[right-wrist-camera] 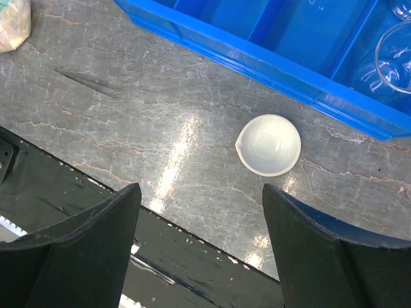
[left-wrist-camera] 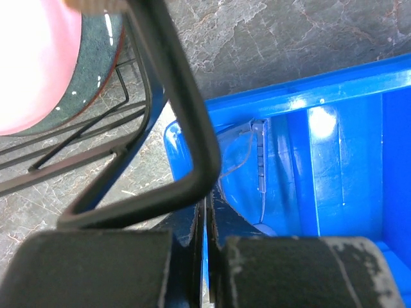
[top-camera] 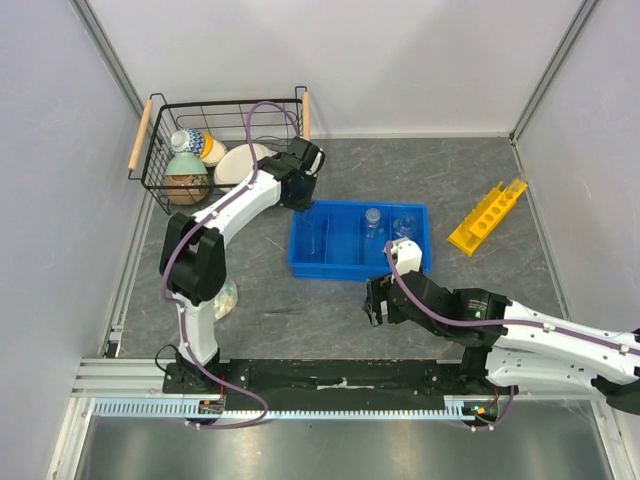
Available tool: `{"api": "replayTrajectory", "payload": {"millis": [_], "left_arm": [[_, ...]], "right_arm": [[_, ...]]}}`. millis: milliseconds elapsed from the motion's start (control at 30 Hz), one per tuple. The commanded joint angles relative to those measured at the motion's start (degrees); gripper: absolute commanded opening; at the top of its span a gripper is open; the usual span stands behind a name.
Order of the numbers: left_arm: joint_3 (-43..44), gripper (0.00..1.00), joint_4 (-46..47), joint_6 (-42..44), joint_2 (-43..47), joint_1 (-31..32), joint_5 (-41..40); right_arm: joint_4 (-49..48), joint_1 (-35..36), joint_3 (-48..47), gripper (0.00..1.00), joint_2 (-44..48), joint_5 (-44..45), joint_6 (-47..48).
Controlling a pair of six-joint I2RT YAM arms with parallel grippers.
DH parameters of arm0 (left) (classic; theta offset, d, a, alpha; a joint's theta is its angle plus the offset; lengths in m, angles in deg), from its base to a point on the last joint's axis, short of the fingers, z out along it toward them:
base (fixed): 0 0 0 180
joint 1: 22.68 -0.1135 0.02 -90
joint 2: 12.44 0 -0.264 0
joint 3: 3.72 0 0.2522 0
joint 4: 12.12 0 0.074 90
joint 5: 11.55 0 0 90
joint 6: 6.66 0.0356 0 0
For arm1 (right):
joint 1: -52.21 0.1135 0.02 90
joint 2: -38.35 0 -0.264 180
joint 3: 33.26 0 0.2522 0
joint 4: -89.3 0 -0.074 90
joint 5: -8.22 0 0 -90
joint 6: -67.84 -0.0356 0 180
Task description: Organize the chemistry lab equipment
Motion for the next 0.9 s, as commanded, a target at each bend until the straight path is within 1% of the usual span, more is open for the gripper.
{"api": "replayTrajectory", "payload": {"millis": [0, 133, 267, 300, 467, 533, 567, 600, 767, 867], "left_arm": [[-2.3, 0.02, 2.1, -1.6, -2.2, 0.1, 0.9], [-3.8, 0.02, 2.2, -2.5, -1.7, 0.7, 0.6], [-4.7, 0.04, 1.9, -3.4, -1.2, 1.6, -1.7], [-4.7, 0.07, 1.8, -3.5, -1.2, 1.9, -2.1], [-4.8, 0.2, 0.5, -4.1, -1.1, 3.1, -4.0], [-4.9, 0.28, 0.1, -4.3, -0.8, 3.5, -4.7], [-5.0, 0.35, -0.2, -4.4, -0.7, 4.1, -5.1], [-5.0, 0.37, -0.2, -4.5, -0.2, 4.2, -5.3], [-5.1, 0.43, -1.5, -5.1, 1.5, 5.4, -6.7], [-5.0, 0.44, -2.5, -5.4, 3.9, 5.9, -7.6]], "right_arm": [[-2.2, 0.3, 0.6, 0.83, 1.2, 0.4, -1.1], [-2.6, 0.4, 1.2, 0.84, 2.0, 0.0, -1.3], [-2.6, 0.3, 1.6, 0.84, 2.8, -0.3, -1.7], [-2.6, 0.3, 1.8, 0.84, 3.0, -0.4, -1.7], [-2.2, 0.3, 2.0, 0.83, 4.5, -0.3, -2.0], [-2.2, 0.3, 2.2, 0.84, 4.8, -0.3, -2.0], [-2.1, 0.3, 2.3, 0.84, 4.9, -0.4, -2.1], [-2.1, 0.4, 2.3, 0.83, 5.1, -0.4, -2.2], [-2.1, 0.3, 2.2, 0.84, 5.3, -0.6, -2.4], [-1.9, 0.4, 1.8, 0.84, 5.0, -0.3, -2.0]]}}
